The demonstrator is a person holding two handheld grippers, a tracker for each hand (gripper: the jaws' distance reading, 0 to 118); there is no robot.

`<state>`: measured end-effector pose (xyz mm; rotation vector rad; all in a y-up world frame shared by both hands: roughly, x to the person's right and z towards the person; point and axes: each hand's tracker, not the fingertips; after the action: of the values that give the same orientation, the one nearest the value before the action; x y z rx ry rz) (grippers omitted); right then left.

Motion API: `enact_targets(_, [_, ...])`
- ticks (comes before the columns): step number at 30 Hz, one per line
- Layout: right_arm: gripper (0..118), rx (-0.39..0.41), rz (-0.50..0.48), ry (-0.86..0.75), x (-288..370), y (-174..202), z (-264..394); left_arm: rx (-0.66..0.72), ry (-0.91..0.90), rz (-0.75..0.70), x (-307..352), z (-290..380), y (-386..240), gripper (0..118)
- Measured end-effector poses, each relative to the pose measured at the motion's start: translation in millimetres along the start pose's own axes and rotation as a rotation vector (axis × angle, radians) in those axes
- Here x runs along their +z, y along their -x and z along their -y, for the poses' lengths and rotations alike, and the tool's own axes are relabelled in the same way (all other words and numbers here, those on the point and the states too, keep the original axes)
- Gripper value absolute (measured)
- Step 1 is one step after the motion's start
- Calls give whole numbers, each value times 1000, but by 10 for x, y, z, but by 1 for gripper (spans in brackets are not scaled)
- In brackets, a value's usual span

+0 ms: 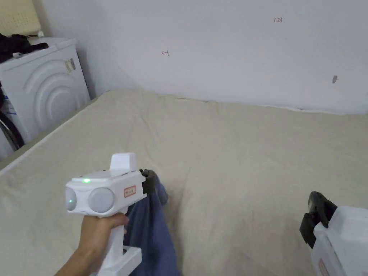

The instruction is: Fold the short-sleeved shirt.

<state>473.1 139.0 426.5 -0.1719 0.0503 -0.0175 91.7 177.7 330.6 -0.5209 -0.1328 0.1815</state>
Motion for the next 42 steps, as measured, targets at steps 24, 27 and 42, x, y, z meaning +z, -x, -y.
enact_targets(24, [1, 11, 277, -66, 689, -938, -173, -273, 214, 543, -758, 160, -2531, 3])
enact_targets(27, [1, 1, 284, -54, 669, -972, -121, -298, 338, 531, -985, 573, -2553, 3])
enact_targets(42, [1, -12, 286, 34, 538, -1053, 142, -377, 608, 256, -1712, 1767, -2254, 13])
